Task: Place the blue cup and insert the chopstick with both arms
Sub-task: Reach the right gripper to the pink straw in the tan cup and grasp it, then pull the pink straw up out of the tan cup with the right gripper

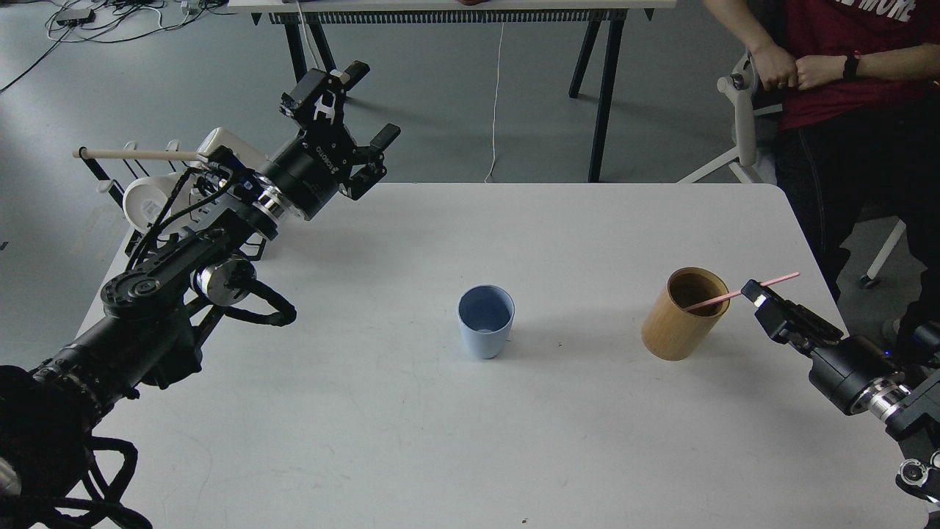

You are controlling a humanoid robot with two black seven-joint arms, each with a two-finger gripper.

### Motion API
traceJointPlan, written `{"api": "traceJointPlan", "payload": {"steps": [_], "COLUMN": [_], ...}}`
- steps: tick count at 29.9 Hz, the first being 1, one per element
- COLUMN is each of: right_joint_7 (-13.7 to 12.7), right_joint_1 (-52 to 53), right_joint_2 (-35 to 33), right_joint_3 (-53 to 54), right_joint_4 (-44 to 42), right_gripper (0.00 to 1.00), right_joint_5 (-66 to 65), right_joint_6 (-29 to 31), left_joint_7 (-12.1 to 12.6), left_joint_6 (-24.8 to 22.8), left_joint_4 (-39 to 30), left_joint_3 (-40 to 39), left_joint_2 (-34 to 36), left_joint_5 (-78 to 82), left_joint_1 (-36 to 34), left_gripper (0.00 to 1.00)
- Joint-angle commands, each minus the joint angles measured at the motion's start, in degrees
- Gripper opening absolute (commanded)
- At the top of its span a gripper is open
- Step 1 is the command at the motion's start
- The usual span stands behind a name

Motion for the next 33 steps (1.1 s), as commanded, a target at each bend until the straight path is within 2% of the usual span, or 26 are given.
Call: {"api": "traceJointPlan", "payload": {"steps": [1,7,17,27,33], "right_joint_7": [0.0,0.0,0.0,0.0,0.0], "right_joint_1": [0.59,0.68,0.94,4.8,4.89], "right_joint_2": [0.28,0.98,1.42,1.33,-2.52], "right_joint_3": [-0.08,-0.08,-0.08,-4.39,-4.3], "right_joint_4": [-0.23,-1.2,-1.29,-1.29,0.2], "right_gripper": [0.14,0.14,0.06,0.02,0.02], "right_joint_5": [0.0,0.0,0.0,0.17,0.17], "right_joint_6": [0.0,0.0,0.0,0.0,0.0], "left_joint_7": [0.0,0.0,0.0,0.0,0.0], "left_joint_6": [0.0,0.0,0.0,0.0,0.0], "left_joint_4": [0.0,0.0,0.0,0.0,0.18], "left_joint_3": [0.0,0.0,0.0,0.0,0.0], "left_joint_2": [-0.07,-0.07,-0.07,-0.07,-0.16], "left_joint_5": [0.0,0.0,0.0,0.0,0.0], "left_joint_1": [0.03,0.21,0.3,0.3,0.39], "left_gripper": [0.99,0.99,0.99,0.99,0.99]}}
